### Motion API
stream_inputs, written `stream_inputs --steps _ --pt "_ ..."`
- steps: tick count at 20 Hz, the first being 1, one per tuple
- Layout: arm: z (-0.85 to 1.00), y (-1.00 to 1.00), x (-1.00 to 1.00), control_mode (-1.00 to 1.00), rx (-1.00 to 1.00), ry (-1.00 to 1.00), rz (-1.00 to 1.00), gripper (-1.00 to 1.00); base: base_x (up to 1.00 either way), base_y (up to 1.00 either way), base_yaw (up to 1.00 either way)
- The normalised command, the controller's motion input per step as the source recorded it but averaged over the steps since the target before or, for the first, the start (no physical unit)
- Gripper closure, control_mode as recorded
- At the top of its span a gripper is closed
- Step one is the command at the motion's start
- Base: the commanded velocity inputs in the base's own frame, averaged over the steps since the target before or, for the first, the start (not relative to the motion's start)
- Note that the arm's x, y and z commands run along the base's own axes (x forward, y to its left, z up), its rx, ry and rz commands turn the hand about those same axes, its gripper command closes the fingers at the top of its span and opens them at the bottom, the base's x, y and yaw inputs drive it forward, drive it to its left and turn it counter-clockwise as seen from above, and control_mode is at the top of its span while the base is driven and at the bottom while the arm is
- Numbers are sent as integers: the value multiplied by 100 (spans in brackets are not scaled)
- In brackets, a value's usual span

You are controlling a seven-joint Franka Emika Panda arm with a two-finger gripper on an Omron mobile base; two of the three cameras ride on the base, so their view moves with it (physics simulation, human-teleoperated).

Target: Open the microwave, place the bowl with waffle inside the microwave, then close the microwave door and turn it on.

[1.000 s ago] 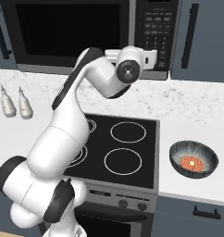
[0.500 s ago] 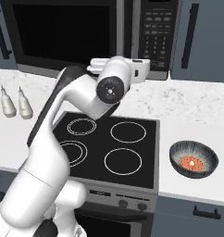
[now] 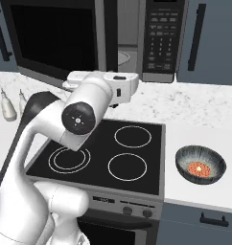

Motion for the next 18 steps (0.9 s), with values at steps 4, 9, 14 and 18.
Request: stream_inputs --steps 4,9,14,18 --pt "-1 7 -98 -100 -1 0 0 100 0 0 0" --pt "0 5 -82 -100 0 0 0 100 0 0 0" --pt "0 18 -42 -100 -1 0 0 100 0 0 0" --pt "0 2 0 -100 0 0 0 100 0 0 0"
